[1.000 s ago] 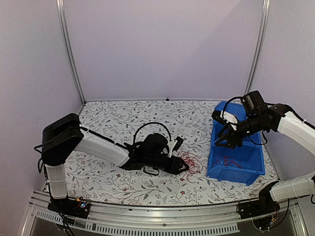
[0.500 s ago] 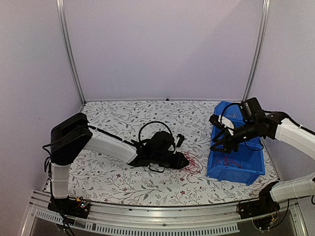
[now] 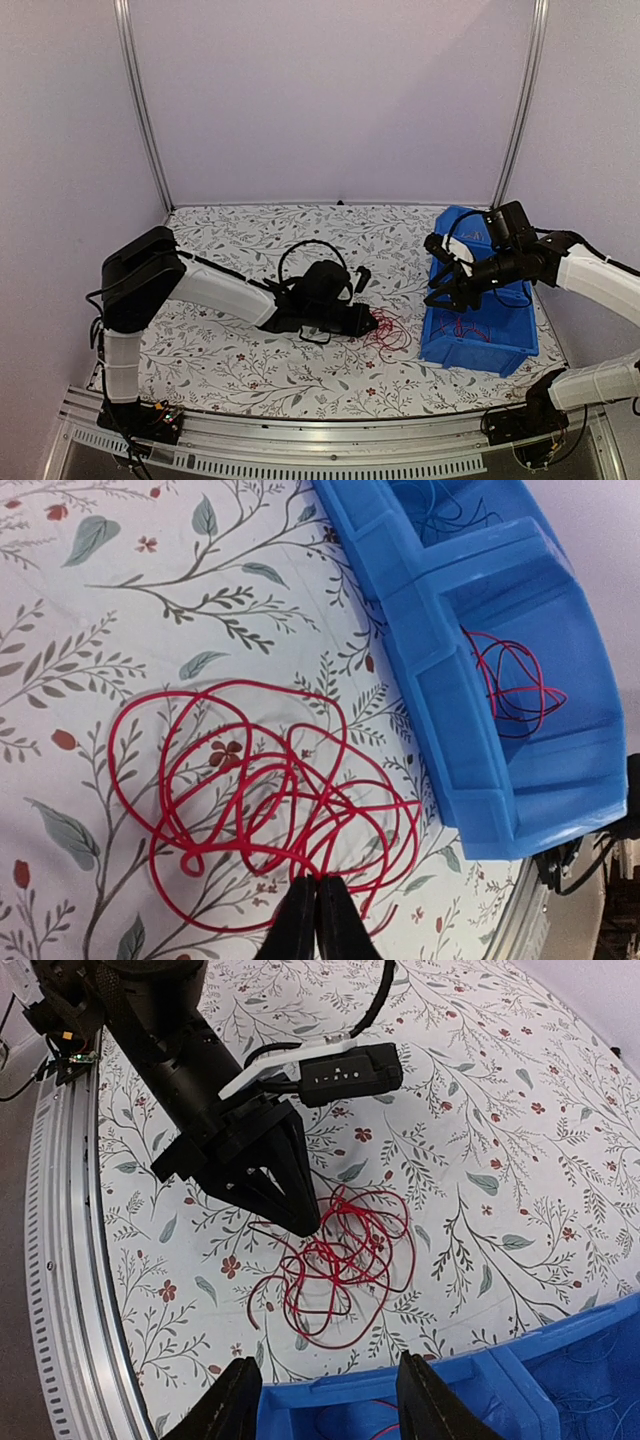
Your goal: Untangle the cables
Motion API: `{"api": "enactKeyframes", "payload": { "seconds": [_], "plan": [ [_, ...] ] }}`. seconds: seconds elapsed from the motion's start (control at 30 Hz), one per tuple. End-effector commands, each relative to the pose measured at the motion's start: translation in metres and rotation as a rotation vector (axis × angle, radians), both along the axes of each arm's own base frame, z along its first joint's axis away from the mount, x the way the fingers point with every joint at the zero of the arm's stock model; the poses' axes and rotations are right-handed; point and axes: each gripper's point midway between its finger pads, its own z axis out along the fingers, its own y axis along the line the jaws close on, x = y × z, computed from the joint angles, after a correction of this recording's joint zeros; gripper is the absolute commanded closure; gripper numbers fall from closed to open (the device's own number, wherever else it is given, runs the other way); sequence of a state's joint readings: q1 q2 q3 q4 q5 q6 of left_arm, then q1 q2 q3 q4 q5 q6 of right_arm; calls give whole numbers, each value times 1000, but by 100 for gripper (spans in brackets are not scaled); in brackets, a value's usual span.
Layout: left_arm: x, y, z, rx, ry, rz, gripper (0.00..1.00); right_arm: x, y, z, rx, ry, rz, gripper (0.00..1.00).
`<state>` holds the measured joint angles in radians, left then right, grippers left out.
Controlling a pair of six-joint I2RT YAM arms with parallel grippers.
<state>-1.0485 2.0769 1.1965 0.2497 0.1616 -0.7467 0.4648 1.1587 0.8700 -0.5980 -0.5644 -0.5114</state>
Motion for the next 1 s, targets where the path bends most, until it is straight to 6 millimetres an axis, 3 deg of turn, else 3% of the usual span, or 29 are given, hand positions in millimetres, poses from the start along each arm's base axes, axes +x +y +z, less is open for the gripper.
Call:
{"api": "enactKeyframes", "payload": {
  "seconds": [0.0,0.17,0.3,0.53,0.77,0.9,0.97],
  "plan": [
    [5,2,67,-87,-159,-38,100,-2,6,-4,24,8,20,50],
    [4,37,145,-147,-351,10,100,-5,13,-8,44,9,66,46],
    [-6,59,186,-196,-438,16,100,-2,25,-1,69,-18,106,43],
    [-18,89,223,-242,-500,42,100,0,65,32,156,-26,223,40],
    [-35,97,266,-353,-541,1,100,11,115,71,231,-83,299,34],
    [-47,99,290,-407,-566,-38,100,19,144,81,279,-65,329,34],
    [-51,101,303,-429,-575,-47,100,21,158,75,302,-14,354,33]
  ]
}}
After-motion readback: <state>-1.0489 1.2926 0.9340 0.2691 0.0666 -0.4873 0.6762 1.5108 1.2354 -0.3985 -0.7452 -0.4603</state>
